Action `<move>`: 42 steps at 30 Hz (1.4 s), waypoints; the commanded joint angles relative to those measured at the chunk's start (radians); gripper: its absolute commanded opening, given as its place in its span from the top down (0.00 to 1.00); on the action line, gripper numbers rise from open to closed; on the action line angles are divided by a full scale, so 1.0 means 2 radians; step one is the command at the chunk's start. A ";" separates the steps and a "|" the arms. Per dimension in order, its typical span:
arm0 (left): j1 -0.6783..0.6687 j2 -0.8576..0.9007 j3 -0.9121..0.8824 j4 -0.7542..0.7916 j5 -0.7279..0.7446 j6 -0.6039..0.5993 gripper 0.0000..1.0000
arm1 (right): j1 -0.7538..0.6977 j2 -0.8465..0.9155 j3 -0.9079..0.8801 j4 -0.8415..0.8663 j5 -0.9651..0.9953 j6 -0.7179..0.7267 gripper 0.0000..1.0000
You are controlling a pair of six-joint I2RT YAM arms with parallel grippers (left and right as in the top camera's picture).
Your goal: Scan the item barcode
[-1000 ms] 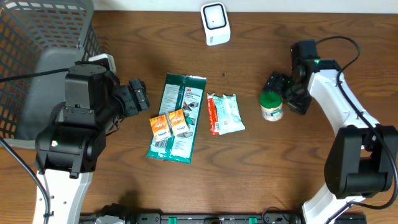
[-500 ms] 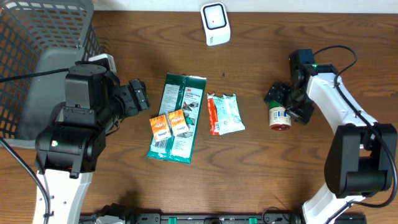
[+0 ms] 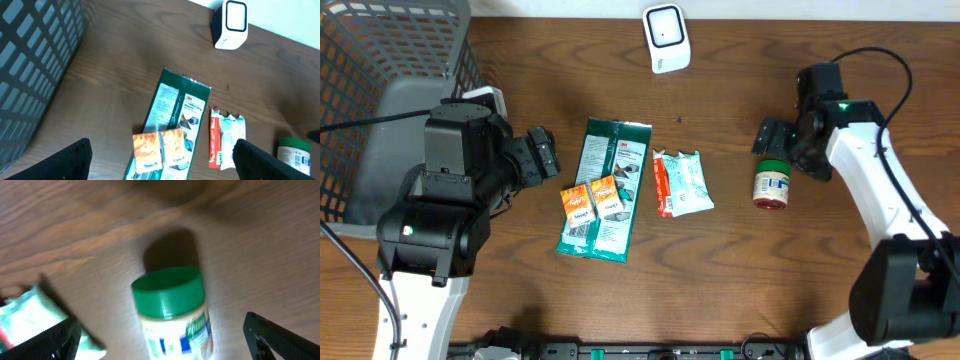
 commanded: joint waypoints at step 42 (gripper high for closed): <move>0.001 -0.001 0.006 0.000 -0.008 0.001 0.10 | 0.044 -0.125 -0.023 0.119 0.066 -0.108 0.74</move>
